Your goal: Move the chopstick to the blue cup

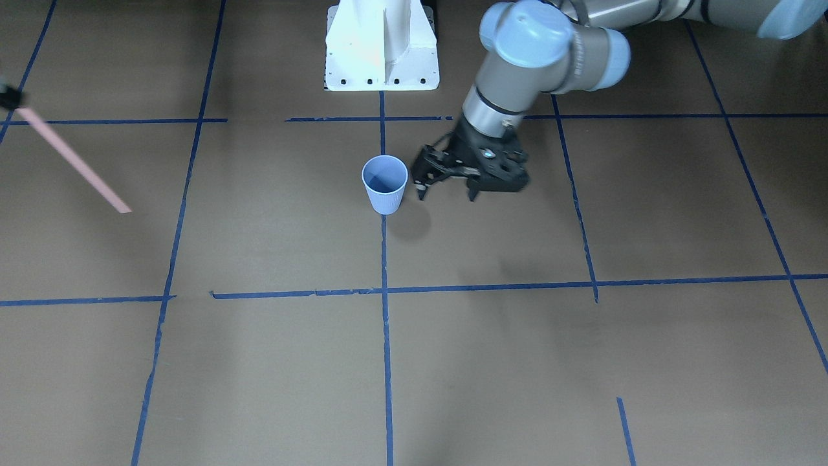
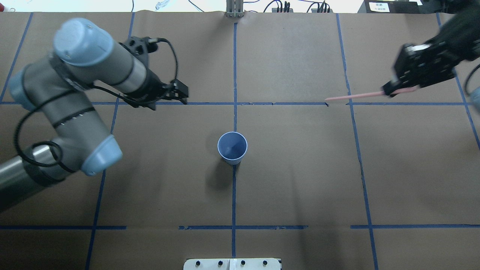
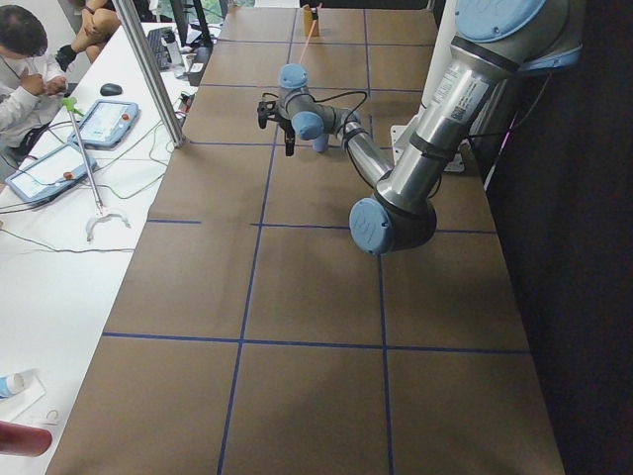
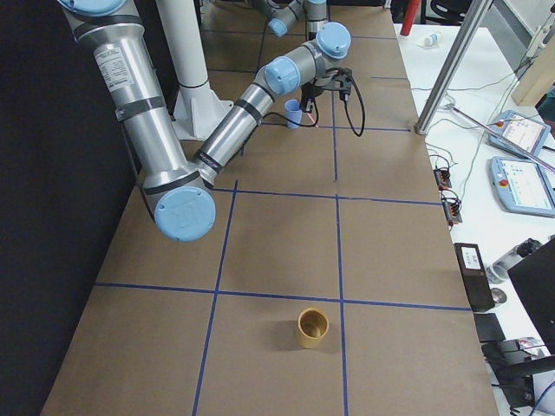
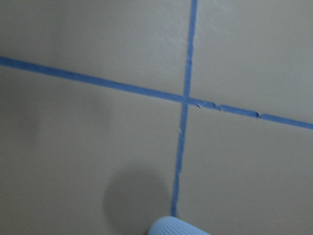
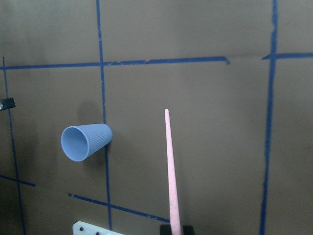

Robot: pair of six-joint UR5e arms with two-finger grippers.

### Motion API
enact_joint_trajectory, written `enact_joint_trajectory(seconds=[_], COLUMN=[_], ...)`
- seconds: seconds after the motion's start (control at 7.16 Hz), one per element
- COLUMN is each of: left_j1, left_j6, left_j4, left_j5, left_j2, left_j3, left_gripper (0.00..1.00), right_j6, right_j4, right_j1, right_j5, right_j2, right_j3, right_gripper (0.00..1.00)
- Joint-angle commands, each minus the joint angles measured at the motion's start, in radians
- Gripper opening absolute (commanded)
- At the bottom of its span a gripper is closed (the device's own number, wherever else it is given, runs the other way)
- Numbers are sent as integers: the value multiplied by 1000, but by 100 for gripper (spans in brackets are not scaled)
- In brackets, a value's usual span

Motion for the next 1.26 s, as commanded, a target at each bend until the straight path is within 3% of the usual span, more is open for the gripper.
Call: enact_joint_trajectory(seconds=[0.0,0.28,1.12], left_j1=[-86,-90,-90], left_j6=[107,113,110], left_j4=[0,2,2], left_j5=[-98,-98,-100], left_j2=[111,120,122], left_j3=[-51,-51,-53], left_gripper=[99,99,99], right_j6=[497,621,659], right_j4=[304,359,363], right_j1=[-207,-353,-402], right_j5=[-32,-264,-271], right_j2=[121,243,286], right_j3=[-94,-170,-277], right_gripper=[3,2,2])
